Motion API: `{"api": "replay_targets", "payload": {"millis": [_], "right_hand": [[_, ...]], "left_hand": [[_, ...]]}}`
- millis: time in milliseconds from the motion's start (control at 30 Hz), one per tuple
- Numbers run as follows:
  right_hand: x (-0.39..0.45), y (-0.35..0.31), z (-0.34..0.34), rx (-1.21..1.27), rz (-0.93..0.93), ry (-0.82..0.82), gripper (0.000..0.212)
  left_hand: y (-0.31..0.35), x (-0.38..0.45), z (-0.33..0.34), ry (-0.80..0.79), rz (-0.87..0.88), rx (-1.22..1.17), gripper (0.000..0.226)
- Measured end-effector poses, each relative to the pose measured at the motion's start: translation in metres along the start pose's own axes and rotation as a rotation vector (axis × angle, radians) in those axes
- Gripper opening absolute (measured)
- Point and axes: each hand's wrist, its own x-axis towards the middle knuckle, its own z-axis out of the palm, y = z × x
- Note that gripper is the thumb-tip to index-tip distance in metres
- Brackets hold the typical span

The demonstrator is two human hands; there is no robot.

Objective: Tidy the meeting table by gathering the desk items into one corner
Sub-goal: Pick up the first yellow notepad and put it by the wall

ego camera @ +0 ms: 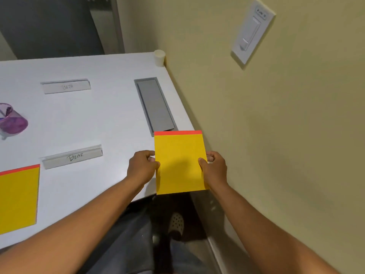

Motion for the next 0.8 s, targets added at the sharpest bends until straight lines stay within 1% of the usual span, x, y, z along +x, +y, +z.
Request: {"api": "replay_targets", "payload": {"millis": [67, 167, 267, 567, 667, 800], "right_hand": [[0.028, 0.006, 0.01, -0.046, 0.016, -0.031, 0.034], [0.069, 0.014, 0.027, -0.058, 0.049, -0.072, 0.034], [0.106, 0.019, 0.044, -0.071, 0.056, -0.115, 0.037], [0.188, 0.031, 0.073, -0.199, -0.015, -0.182, 0.041], [0.207, 0.033, 0.082, -0.225, -0.027, -0.198, 0.042], [0.22, 0.037, 0.093, -0.248, -0.054, -0.188, 0.051]], "left_hand": [[-0.007, 0.019, 0.014, 0.025, -0.02, 0.013, 0.044], [-0.013, 0.046, 0.035, 0.066, -0.018, 0.033, 0.039], [-0.016, 0.074, 0.051, 0.101, -0.014, 0.033, 0.04], [-0.014, 0.143, 0.08, 0.154, -0.044, 0.022, 0.042], [-0.013, 0.159, 0.088, 0.17, -0.046, 0.02, 0.034], [-0.014, 0.174, 0.095, 0.191, -0.086, 0.017, 0.022]]}}
